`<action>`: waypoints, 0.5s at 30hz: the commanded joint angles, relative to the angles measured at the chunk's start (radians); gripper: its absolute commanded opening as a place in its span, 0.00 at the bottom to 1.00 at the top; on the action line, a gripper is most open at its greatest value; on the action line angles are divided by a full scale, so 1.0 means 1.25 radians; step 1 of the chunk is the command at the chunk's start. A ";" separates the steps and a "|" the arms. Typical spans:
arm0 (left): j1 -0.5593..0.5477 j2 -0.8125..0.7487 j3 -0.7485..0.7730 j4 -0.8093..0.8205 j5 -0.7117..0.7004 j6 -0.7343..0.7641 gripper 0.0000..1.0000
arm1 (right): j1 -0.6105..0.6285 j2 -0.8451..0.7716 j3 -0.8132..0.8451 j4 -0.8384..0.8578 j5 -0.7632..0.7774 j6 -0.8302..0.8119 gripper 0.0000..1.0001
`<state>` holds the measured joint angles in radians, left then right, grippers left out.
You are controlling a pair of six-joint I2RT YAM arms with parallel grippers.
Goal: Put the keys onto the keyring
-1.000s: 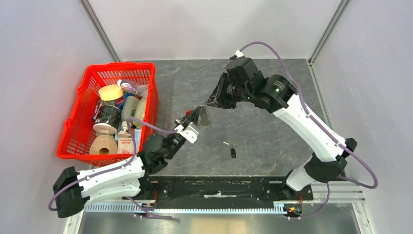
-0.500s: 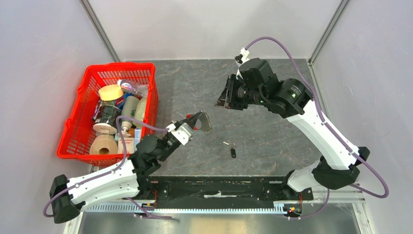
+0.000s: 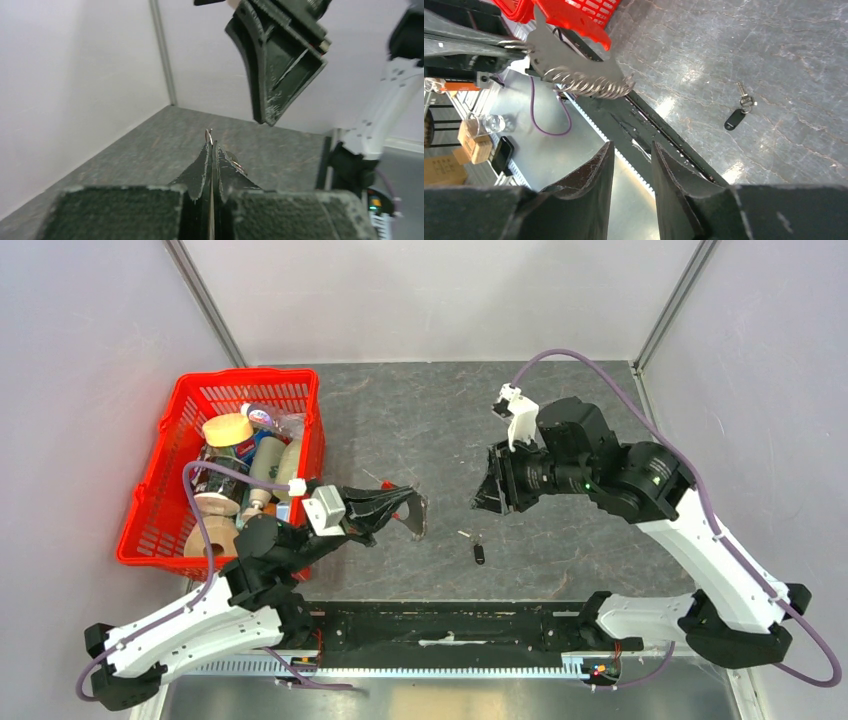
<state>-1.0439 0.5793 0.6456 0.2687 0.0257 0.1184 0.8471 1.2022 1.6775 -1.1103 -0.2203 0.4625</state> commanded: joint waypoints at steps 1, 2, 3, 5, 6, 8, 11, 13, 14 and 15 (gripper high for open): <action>0.001 -0.003 0.057 -0.048 0.094 -0.176 0.02 | -0.001 -0.022 -0.015 -0.022 0.014 -0.078 0.41; 0.001 -0.009 0.060 -0.052 0.095 -0.194 0.02 | 0.000 -0.018 -0.026 -0.036 0.036 -0.071 0.41; 0.001 -0.014 0.066 -0.066 0.098 -0.207 0.02 | 0.000 -0.018 -0.047 -0.040 0.067 -0.058 0.41; 0.001 -0.023 0.091 -0.116 0.103 -0.230 0.02 | 0.000 -0.030 -0.107 -0.037 0.137 -0.019 0.42; 0.001 -0.023 0.108 -0.146 0.103 -0.243 0.02 | 0.000 -0.041 -0.149 -0.028 0.165 0.000 0.42; 0.001 -0.027 0.129 -0.197 0.116 -0.251 0.02 | 0.000 -0.059 -0.234 0.001 0.211 0.039 0.42; 0.001 -0.037 0.138 -0.210 0.147 -0.268 0.02 | 0.000 -0.072 -0.343 0.059 0.268 0.103 0.42; 0.001 -0.040 0.141 -0.231 0.174 -0.286 0.02 | -0.001 -0.071 -0.395 0.094 0.300 0.151 0.42; 0.001 -0.039 0.146 -0.237 0.194 -0.289 0.02 | -0.001 -0.070 -0.413 0.110 0.321 0.175 0.42; 0.001 -0.039 0.150 -0.245 0.205 -0.293 0.02 | -0.001 -0.068 -0.430 0.123 0.338 0.195 0.43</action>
<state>-1.0439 0.5385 0.7826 0.0063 0.1860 -0.1692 0.8471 1.1366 1.2026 -1.0771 0.0570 0.5690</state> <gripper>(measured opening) 0.022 0.419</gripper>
